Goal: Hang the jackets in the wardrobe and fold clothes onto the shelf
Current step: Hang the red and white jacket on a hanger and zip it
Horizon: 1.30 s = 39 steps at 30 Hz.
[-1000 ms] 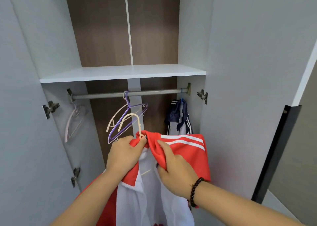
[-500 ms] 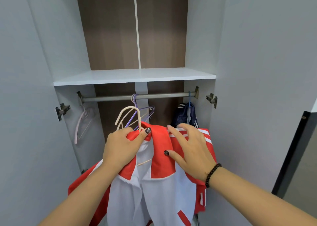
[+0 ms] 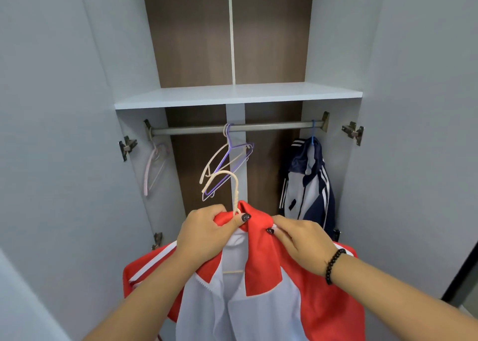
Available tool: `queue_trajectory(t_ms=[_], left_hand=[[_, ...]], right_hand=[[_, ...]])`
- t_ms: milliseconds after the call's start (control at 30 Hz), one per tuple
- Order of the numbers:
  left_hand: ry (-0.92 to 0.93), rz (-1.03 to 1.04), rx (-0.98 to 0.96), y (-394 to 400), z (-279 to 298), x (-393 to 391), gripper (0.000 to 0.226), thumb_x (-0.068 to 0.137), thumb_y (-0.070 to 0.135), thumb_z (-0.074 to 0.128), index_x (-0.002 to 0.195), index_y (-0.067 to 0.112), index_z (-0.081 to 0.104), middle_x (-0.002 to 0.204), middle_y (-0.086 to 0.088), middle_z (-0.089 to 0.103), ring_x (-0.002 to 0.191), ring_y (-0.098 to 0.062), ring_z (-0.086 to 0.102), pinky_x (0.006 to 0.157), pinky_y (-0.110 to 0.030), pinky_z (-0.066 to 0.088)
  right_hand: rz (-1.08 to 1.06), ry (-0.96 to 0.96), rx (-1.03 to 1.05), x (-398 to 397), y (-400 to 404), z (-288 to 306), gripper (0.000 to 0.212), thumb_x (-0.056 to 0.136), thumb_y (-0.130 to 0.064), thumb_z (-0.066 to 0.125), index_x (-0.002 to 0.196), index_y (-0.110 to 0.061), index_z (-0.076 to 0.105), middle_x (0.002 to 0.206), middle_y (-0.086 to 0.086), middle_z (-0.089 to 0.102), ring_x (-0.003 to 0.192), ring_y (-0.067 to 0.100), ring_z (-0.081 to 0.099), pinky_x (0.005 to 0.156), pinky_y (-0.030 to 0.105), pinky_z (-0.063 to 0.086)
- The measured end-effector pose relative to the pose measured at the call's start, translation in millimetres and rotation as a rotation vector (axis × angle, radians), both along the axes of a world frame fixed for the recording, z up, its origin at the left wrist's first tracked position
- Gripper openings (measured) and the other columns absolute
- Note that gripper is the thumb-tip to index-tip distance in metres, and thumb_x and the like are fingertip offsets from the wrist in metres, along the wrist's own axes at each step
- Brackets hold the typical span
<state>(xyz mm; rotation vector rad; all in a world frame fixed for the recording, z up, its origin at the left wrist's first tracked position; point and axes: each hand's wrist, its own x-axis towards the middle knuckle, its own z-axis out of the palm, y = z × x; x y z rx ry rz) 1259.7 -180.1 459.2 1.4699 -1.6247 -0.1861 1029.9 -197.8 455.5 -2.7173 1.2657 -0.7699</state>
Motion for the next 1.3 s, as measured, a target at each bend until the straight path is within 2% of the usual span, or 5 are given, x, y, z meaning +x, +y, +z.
queue_trajectory(t_ms=[233,433,867,1167,1300], left_hand=[[-0.185,0.145,-0.051,9,-2,-22,0.051,0.077,0.078,0.031,0.078,0.032,0.053,0.073,0.016,0.060,0.065,-0.008,0.059,0.062,-0.018,0.047],[-0.272,0.152,-0.590,-18,-18,-37,0.028,0.084,0.039,0.066,0.090,0.014,0.075,0.091,0.000,0.075,0.091,-0.011,0.064,0.085,-0.033,0.047],[0.122,-0.095,-0.203,-114,-23,-108,0.021,0.094,0.039,0.055,0.092,0.022,0.068,0.070,0.006,0.066,0.058,-0.014,0.060,0.056,-0.037,0.051],[-0.176,0.037,-0.032,-219,-11,-115,0.038,0.089,0.056,0.039,0.088,0.024,0.060,0.064,0.017,0.053,0.050,-0.002,0.049,0.050,-0.005,0.030],[-0.200,0.020,0.215,-259,-10,-112,0.042,0.078,0.052,0.072,0.067,0.027,0.041,0.061,0.012,0.048,0.055,-0.006,0.046,0.051,-0.016,0.033]], right_hand=[[-0.068,-0.116,-0.047,11,13,2,0.017,0.099,-0.031,0.046,0.102,-0.022,0.061,0.078,-0.001,0.066,0.070,0.026,0.060,0.057,0.032,0.036],[-0.183,-0.247,0.043,-6,0,0,0.023,0.097,-0.039,0.044,0.091,-0.023,0.059,0.060,-0.006,0.051,0.056,0.017,0.046,0.058,0.040,0.047],[-0.522,-0.377,0.121,-77,-111,-5,0.019,0.093,-0.033,0.051,0.077,-0.027,0.059,0.066,-0.005,0.064,0.068,0.022,0.059,0.064,0.039,0.051],[-0.581,-0.479,0.220,-101,-217,0,0.031,0.092,-0.027,0.054,0.061,-0.021,0.050,0.050,-0.011,0.051,0.058,0.015,0.052,0.055,0.029,0.042],[-0.565,-0.503,0.276,-103,-259,3,0.030,0.092,-0.029,0.054,0.063,-0.022,0.056,0.049,-0.012,0.052,0.058,0.015,0.051,0.054,0.030,0.039]])
